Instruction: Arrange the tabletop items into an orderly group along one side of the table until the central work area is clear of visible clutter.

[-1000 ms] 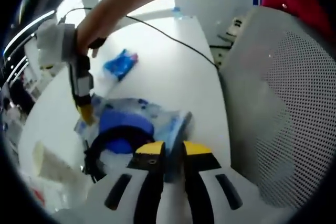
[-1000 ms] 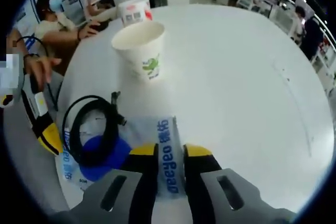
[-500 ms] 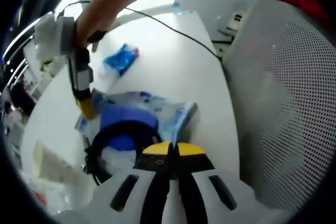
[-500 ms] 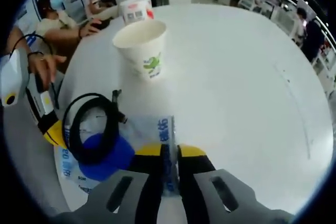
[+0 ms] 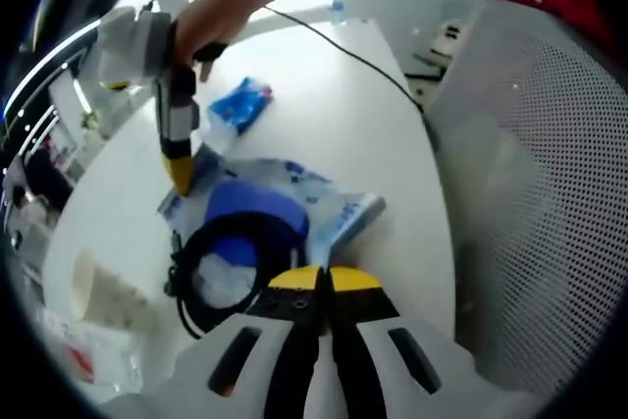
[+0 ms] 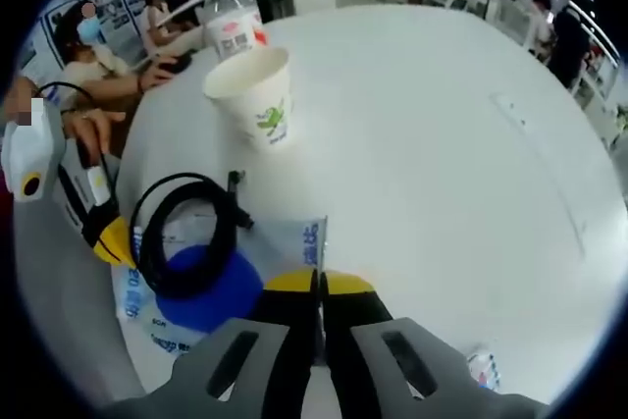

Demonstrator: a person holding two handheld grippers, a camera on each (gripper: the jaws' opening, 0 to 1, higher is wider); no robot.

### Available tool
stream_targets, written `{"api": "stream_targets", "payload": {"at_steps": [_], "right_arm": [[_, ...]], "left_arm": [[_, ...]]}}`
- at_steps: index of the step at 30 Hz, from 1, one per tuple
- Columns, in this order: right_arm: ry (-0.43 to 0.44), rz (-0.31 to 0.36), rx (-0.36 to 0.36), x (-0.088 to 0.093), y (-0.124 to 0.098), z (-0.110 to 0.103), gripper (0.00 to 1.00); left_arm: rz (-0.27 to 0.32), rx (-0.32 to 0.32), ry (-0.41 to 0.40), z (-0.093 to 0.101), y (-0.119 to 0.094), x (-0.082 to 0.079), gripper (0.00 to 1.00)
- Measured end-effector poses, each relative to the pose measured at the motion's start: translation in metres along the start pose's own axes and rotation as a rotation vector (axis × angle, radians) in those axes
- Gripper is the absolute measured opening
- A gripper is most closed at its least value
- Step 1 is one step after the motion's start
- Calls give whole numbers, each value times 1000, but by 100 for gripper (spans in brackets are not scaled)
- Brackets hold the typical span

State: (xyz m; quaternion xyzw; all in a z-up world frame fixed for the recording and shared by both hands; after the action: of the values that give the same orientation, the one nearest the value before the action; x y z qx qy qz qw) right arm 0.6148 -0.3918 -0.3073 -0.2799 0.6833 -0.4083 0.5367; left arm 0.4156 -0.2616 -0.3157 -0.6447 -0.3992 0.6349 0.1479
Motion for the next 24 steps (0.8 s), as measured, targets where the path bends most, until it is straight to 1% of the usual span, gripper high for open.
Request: {"api": "stream_targets", "payload": {"at_steps": [6, 7, 11, 14, 17, 18, 21, 22, 24], "right_arm": [[85, 19, 6, 19, -10, -2, 1], [115, 27, 9, 24, -13, -2, 1], [191, 66, 13, 40, -21, -6, 1], [230, 84, 22, 50, -26, -9, 1], [283, 117, 32, 56, -32, -13, 1], [314, 137, 35, 59, -35, -16, 1], [360, 164, 47, 67, -42, -19, 1], [379, 174, 51, 70, -44, -22, 1], [422, 200, 65, 74, -48, -26, 1]], "left_arm": [[-9, 6, 20, -5, -5, 6, 0], [-11, 3, 19, -6, -6, 7, 0], [-17, -10, 17, -11, -8, 11, 0], [-23, -14, 18, -13, -8, 12, 0], [-28, -20, 15, -16, -8, 14, 0], [-31, -25, 13, -18, -8, 15, 0], [-40, -41, -2, -21, -8, 17, 0], [-51, -57, -10, -23, -8, 17, 0], [-48, -59, -17, -25, -7, 17, 0]]}}
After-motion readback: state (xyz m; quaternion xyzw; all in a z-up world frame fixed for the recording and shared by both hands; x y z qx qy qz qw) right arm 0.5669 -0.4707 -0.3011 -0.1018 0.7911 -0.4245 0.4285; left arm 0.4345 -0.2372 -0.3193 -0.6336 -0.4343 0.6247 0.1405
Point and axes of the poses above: the point that each gripper's makers call its tool centre point, and the gripper's own axes: y roughly forward along the fingers, z roughly to its right, x roughly out of its underside, the point moved 9 cm from there along -y, roughly backward along the fingers
